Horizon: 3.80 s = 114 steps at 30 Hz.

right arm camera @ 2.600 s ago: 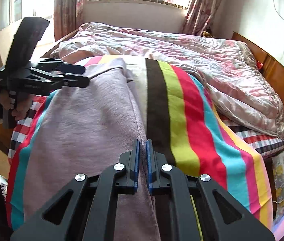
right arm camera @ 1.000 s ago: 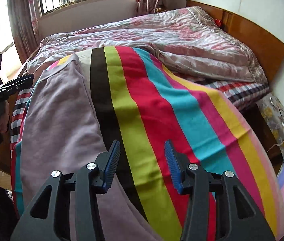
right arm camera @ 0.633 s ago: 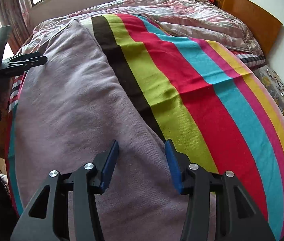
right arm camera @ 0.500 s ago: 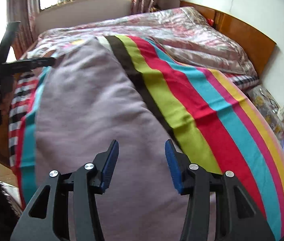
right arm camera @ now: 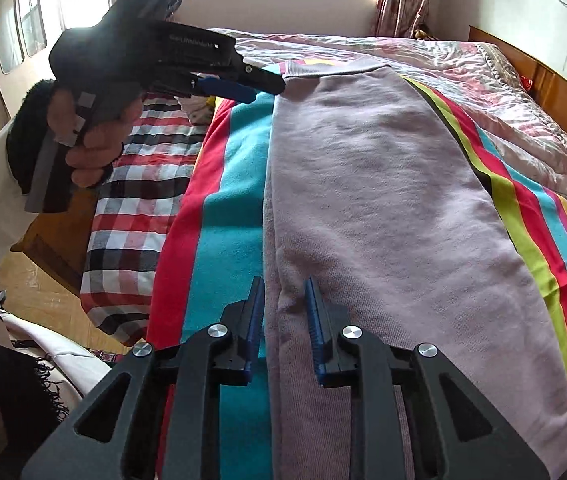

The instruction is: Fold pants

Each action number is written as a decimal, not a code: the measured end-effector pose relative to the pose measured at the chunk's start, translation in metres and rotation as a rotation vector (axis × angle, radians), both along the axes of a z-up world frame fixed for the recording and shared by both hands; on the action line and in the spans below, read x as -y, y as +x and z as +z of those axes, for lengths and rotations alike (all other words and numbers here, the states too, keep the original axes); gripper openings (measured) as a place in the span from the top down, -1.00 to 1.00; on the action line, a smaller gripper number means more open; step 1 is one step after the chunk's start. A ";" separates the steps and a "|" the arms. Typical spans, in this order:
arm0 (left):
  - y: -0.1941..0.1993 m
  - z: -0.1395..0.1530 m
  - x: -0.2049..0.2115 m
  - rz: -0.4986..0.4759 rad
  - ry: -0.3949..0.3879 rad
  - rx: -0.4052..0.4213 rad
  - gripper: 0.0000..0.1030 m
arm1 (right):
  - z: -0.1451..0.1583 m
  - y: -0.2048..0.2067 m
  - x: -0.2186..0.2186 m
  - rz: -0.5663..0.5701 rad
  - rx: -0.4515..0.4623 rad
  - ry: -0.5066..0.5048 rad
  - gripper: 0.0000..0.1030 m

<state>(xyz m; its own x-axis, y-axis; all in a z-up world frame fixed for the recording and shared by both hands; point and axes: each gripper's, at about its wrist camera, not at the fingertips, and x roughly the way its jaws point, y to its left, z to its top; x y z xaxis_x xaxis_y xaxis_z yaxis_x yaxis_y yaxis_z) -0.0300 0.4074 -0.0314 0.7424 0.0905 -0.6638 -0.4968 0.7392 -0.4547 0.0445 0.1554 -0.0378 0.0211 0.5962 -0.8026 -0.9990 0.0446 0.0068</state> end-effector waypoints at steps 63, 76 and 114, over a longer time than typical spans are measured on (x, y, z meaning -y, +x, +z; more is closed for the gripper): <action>0.188 -0.017 0.476 -1.035 0.606 -0.173 -0.97 | 0.025 0.026 0.512 -1.328 0.052 0.153 -0.52; 0.215 -0.054 0.539 -1.128 0.520 -0.190 -0.97 | -0.004 0.107 0.529 -1.253 -0.028 -0.072 -0.71; 0.132 0.020 0.217 -0.569 -0.070 0.092 -0.94 | 0.013 0.167 0.433 -1.273 0.101 -0.040 -0.75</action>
